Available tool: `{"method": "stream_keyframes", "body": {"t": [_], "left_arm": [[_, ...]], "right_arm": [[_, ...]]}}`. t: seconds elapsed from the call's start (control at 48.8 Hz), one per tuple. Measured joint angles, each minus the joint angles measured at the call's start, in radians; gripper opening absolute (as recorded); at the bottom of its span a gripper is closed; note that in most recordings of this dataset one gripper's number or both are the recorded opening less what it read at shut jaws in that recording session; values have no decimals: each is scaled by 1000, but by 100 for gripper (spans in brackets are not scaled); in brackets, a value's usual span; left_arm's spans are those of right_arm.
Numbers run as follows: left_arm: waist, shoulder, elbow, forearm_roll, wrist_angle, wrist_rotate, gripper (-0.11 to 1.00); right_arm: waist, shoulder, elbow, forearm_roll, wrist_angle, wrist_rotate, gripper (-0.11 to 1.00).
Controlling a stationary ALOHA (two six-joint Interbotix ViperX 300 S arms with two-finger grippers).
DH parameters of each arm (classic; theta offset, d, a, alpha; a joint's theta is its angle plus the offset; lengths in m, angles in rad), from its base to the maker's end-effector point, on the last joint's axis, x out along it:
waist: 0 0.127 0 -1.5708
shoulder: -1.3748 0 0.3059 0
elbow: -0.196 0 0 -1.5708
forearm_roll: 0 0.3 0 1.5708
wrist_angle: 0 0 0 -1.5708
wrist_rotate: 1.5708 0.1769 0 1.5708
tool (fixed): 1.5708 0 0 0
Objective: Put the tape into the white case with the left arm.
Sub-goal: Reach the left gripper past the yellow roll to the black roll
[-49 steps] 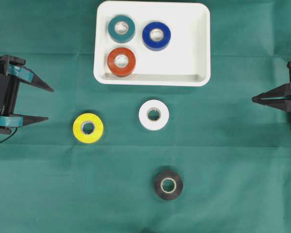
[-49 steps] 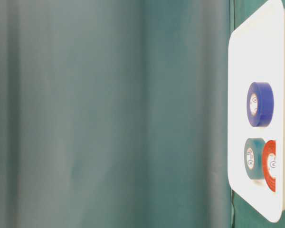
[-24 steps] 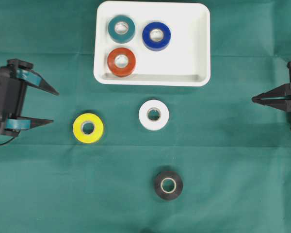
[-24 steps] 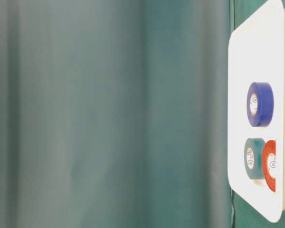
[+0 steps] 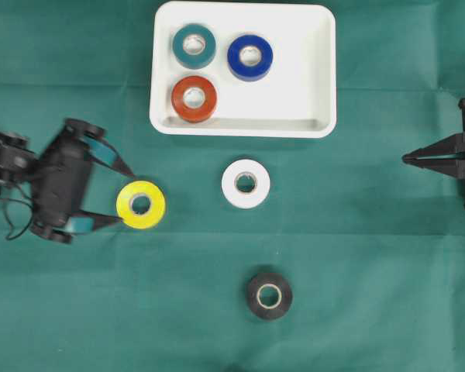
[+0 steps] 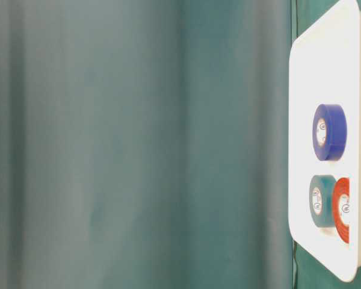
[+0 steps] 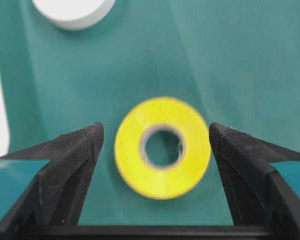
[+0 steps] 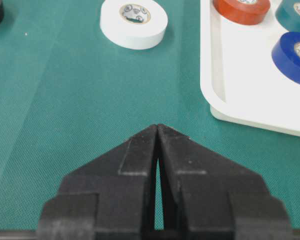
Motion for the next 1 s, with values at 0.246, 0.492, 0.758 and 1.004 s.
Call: {"method": "stream_keyframes", "body": {"t": [0.246, 0.492, 0.758, 1.004], "left_arm": [[-28, 172, -141, -2, 0, 0, 85], [-54, 316, -290, 0, 0, -3, 85], [-80, 466, -457, 0, -2, -5, 85], [-89, 578, -597, -2, 0, -6, 85]], "right_arm": [[-2, 0, 0, 0, 0, 0, -9], [-2, 0, 0, 0, 0, 0, -9], [-2, 0, 0, 0, 0, 0, -9], [-2, 0, -2, 0, 2, 0, -9]]}}
